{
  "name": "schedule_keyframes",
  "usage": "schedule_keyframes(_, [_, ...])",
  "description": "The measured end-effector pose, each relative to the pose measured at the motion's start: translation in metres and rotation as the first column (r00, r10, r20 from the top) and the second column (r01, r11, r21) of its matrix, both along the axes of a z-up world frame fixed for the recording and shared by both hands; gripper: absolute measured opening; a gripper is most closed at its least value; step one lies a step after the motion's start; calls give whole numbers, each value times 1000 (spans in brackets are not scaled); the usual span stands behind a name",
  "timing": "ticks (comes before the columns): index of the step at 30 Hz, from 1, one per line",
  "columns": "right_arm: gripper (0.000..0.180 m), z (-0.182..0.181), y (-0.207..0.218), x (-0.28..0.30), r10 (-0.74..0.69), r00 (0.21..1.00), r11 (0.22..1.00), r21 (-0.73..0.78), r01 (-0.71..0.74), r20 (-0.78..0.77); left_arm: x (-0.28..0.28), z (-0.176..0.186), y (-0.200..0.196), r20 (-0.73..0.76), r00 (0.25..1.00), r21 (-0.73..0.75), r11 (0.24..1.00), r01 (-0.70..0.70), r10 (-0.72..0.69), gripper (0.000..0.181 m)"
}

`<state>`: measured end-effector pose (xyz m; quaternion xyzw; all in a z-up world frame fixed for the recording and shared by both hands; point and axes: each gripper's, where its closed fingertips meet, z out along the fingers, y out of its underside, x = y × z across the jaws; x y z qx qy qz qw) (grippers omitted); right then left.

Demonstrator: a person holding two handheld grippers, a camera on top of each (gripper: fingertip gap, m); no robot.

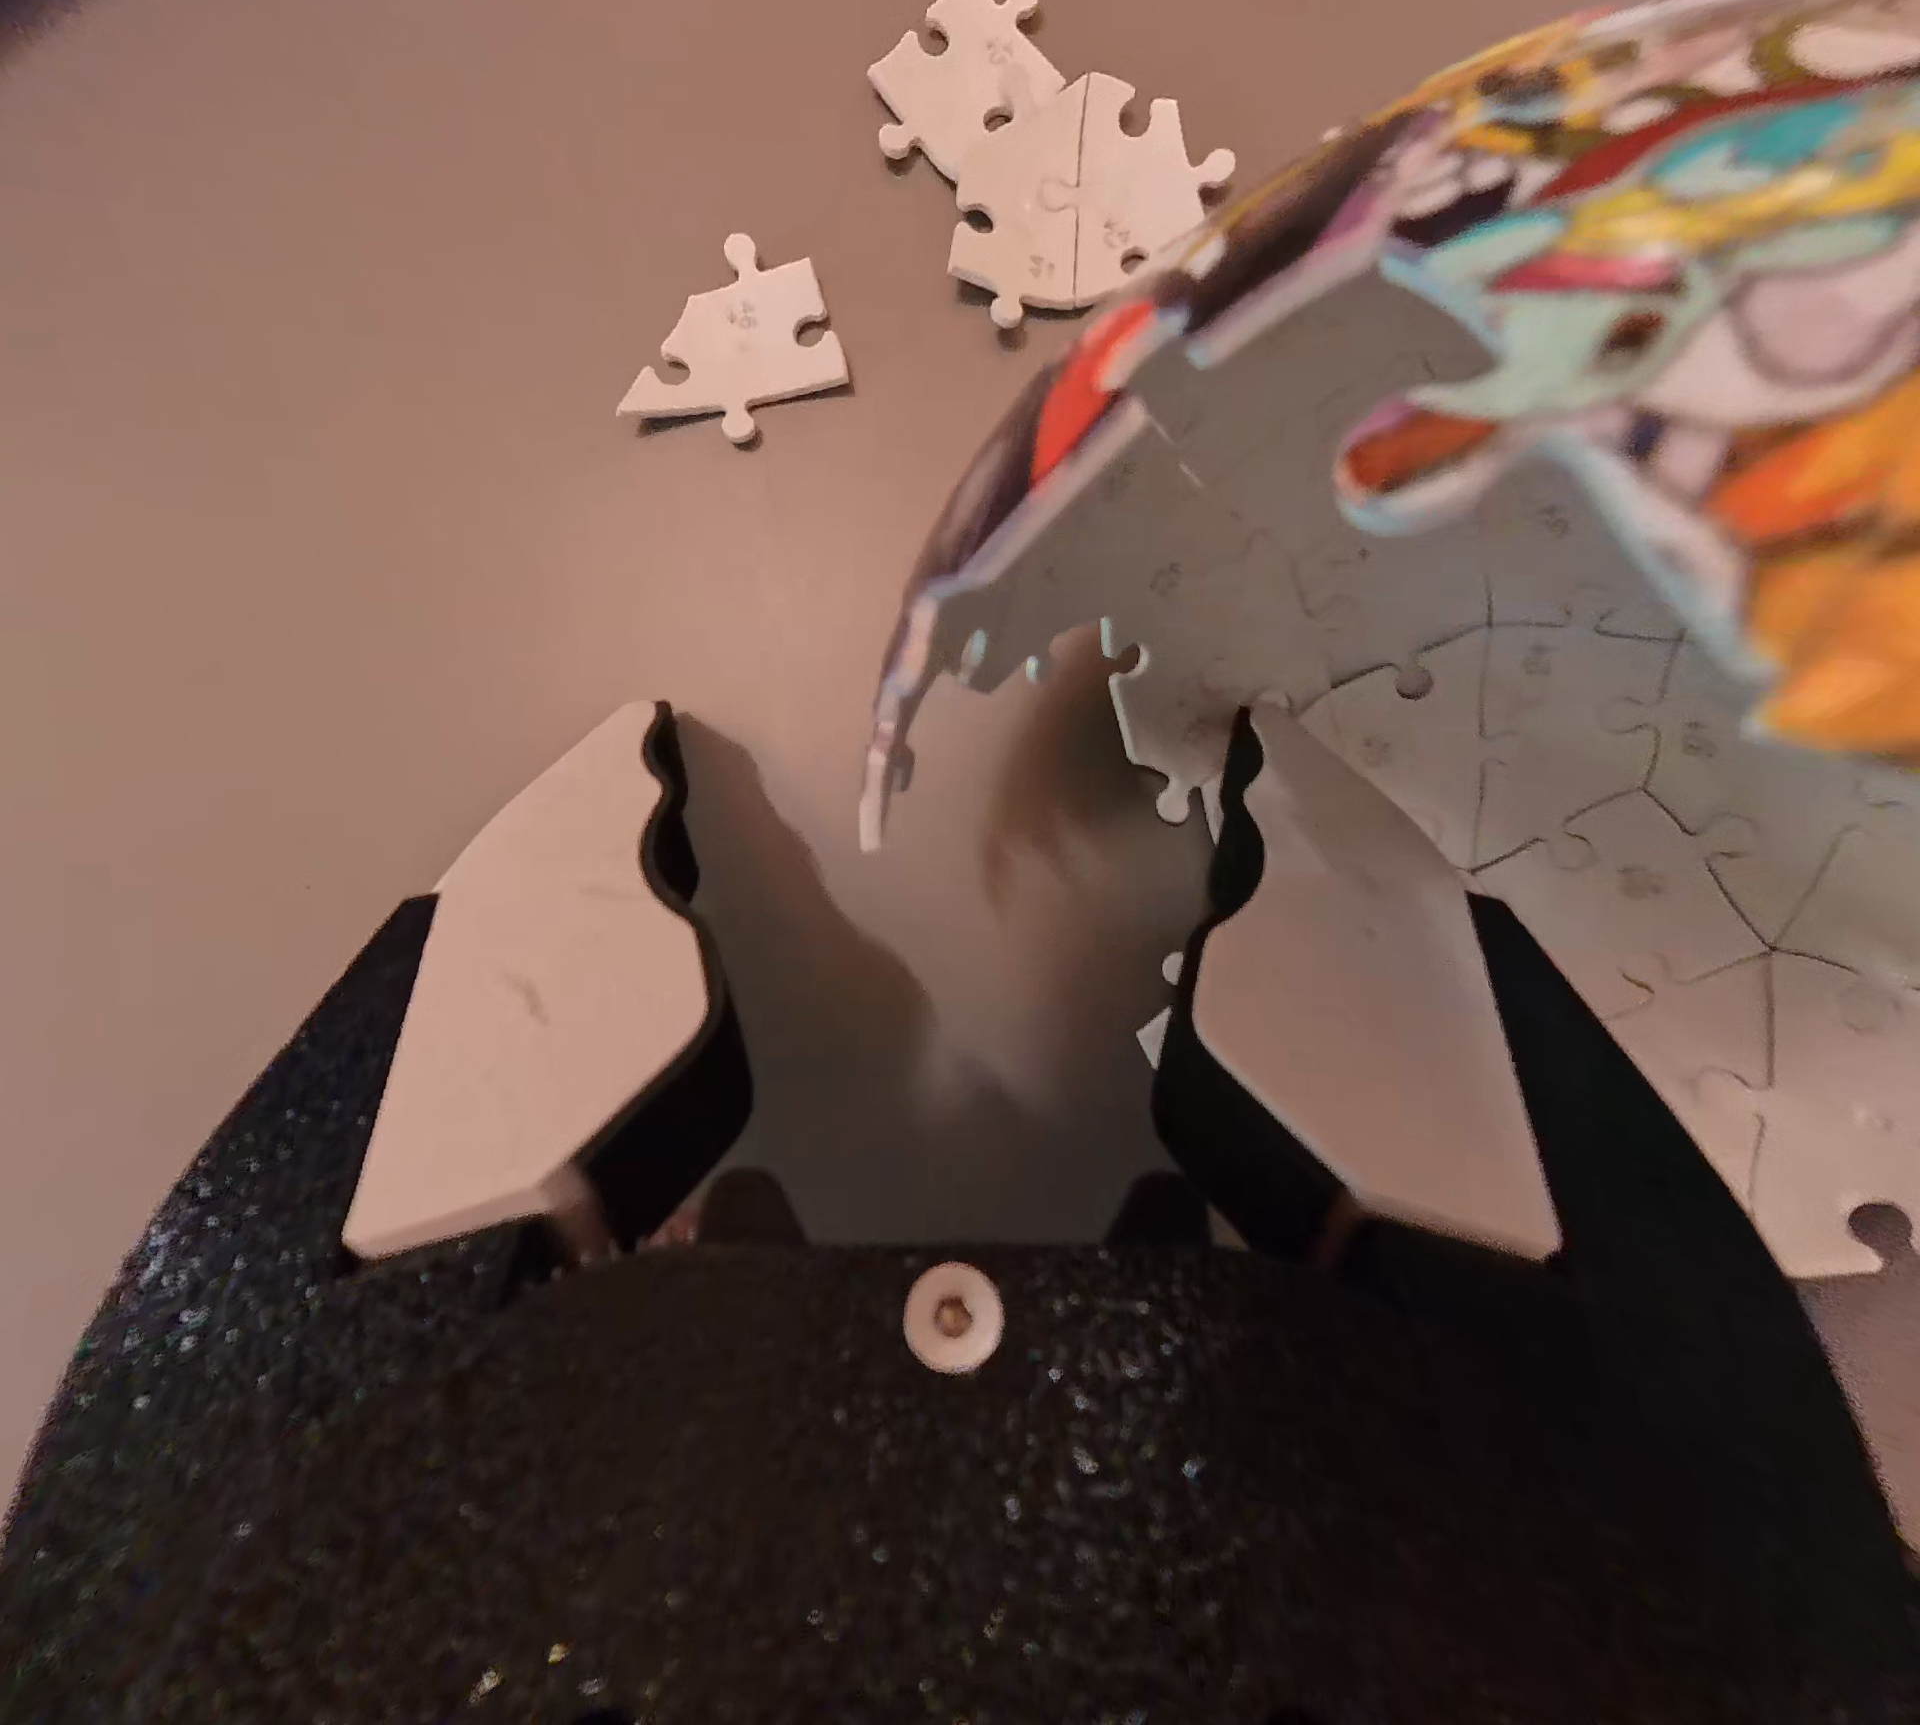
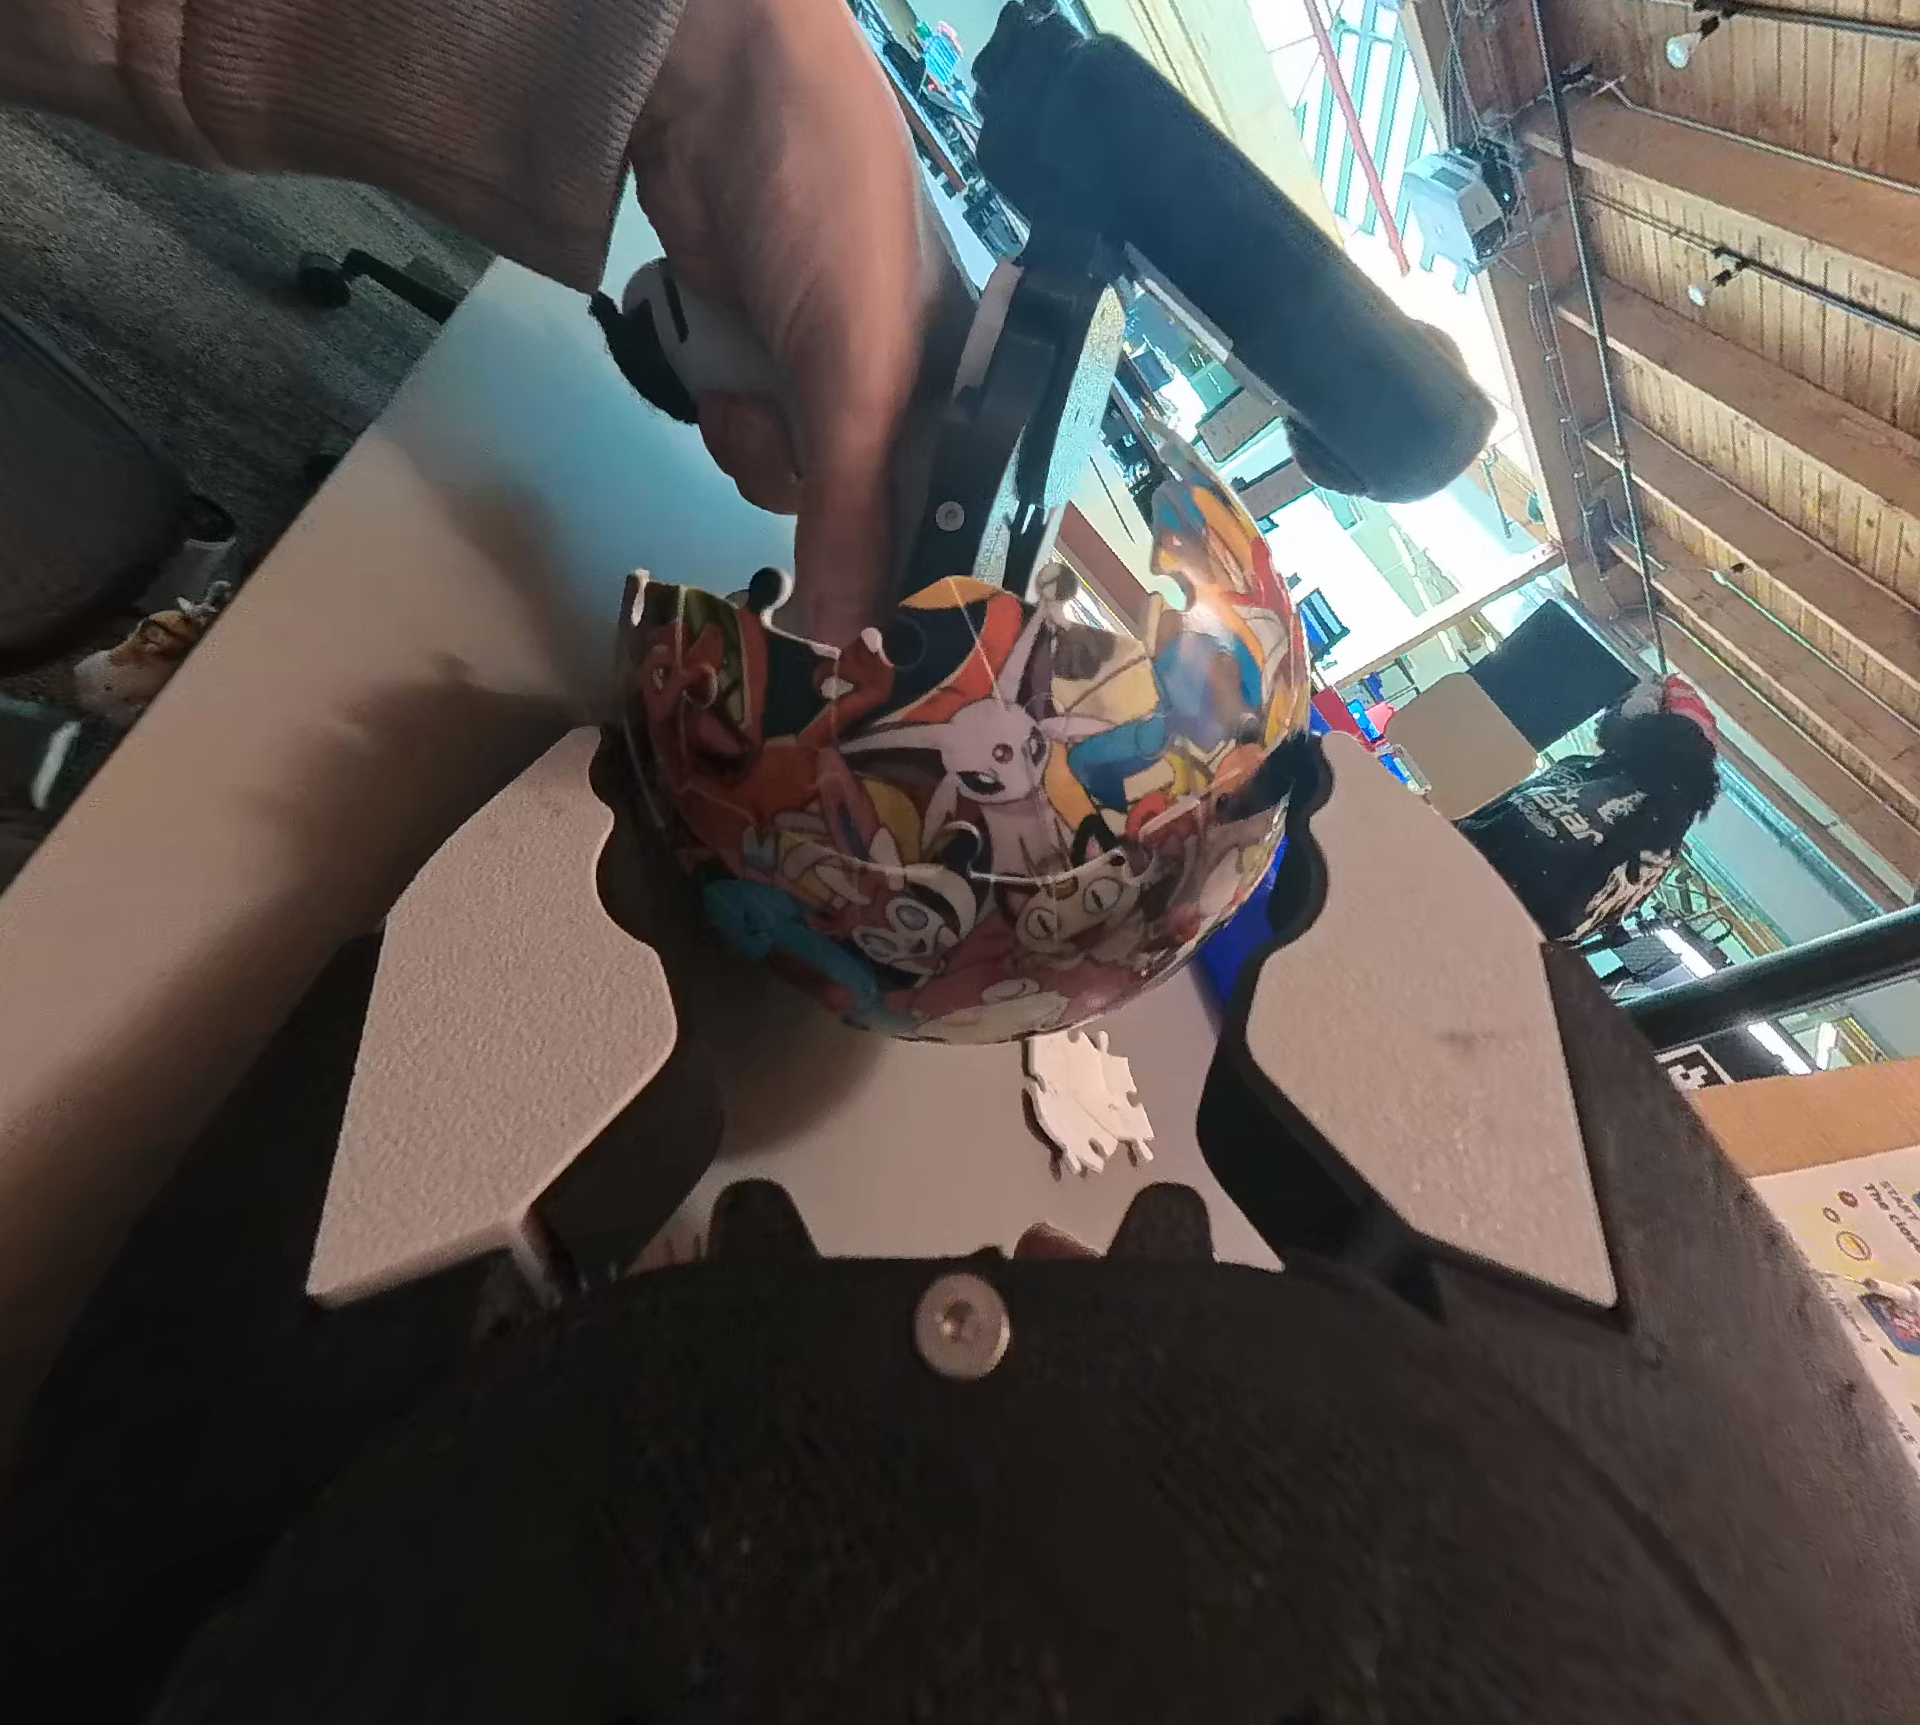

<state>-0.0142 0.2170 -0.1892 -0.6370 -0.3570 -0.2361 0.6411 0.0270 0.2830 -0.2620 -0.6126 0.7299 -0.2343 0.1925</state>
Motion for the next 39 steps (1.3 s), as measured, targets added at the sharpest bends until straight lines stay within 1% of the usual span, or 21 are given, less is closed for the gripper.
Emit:
schedule_keyframes(8, [118, 0, 1, 4, -13, 1000, 1000, -5, 13, -2, 4, 1, -1, 2, 1000, -78, 997, 1, -1, 101])
schedule_keyframes(11, [118, -1, 1, 5, -16, 1000, 1000, -6, 16, -2, 5, -1, -1, -9, 1000, -42, 999, 14, -14, 101])
schedule_keyframes(14, [118, -1, 1, 6, -16, 1000, 1000, -6, 16, -1, 4, -2, -4, -22, 999, -27, 999, 36, -36, 107])
schedule_keyframes(21, [118, -2, -4, 11, -9, 1000, 1000, -24, 9, -13, 5, -2, -4, -20, 999, -25, 999, 37, -37, 108])
schedule_keyframes(28, [123, -3, -7, 10, 65, 996, 995, -71, -69, -58, 5, -3, -5, -31, 999, -13, 999, 45, -45, 111])
schedule_keyframes(39, [119, -6, -11, 31, 0, 997, 994, -108, -8, -75, 8, -4, -7, -47, 998, 2, 999, 36, -36, 113])
